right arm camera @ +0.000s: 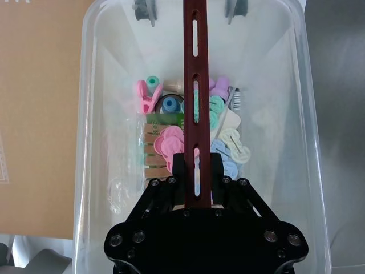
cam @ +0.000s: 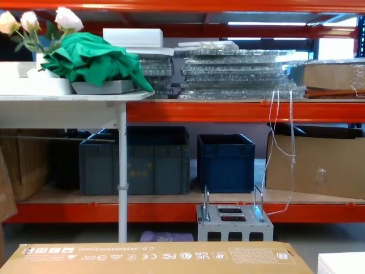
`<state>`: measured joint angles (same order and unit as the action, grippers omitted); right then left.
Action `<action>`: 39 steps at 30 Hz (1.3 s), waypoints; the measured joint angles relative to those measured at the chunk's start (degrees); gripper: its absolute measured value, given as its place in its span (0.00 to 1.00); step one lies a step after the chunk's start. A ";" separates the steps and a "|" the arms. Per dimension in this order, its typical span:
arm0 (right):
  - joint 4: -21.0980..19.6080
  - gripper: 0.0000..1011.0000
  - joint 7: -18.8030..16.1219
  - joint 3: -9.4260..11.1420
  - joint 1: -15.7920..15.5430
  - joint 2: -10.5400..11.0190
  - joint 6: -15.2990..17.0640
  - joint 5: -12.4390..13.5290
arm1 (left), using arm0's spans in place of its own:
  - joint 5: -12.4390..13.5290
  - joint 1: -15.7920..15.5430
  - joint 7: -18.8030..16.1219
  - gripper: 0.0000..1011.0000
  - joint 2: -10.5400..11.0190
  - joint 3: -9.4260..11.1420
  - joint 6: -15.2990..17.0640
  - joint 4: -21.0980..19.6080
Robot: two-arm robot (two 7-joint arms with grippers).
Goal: Use one hand to grasp the basket and place it at the designated location.
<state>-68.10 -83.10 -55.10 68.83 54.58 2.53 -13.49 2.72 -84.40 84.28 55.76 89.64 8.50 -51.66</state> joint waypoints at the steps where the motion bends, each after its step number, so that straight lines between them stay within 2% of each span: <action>1: 0.00 0.24 0.00 0.00 0.00 0.00 0.00 0.00 | 0.00 0.00 0.00 0.00 0.00 0.00 0.00 0.00; 15: 2.65 0.24 -1.35 -1.39 1.61 -1.14 -0.84 -0.05 | 0.00 0.00 0.00 0.00 0.00 0.00 0.00 0.00; 20: 4.72 0.24 -2.46 -2.16 2.27 -2.27 -2.15 0.02 | 0.00 0.00 0.00 0.00 0.00 0.00 0.00 0.01; 39: 7.42 0.24 -4.61 -4.87 3.24 -3.63 -4.60 1.88 | 0.00 0.00 0.00 0.00 0.00 0.00 0.00 0.00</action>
<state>-60.69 -87.71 -59.97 72.07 50.95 -2.08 -11.61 2.71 -84.40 84.28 55.76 89.64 8.50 -51.66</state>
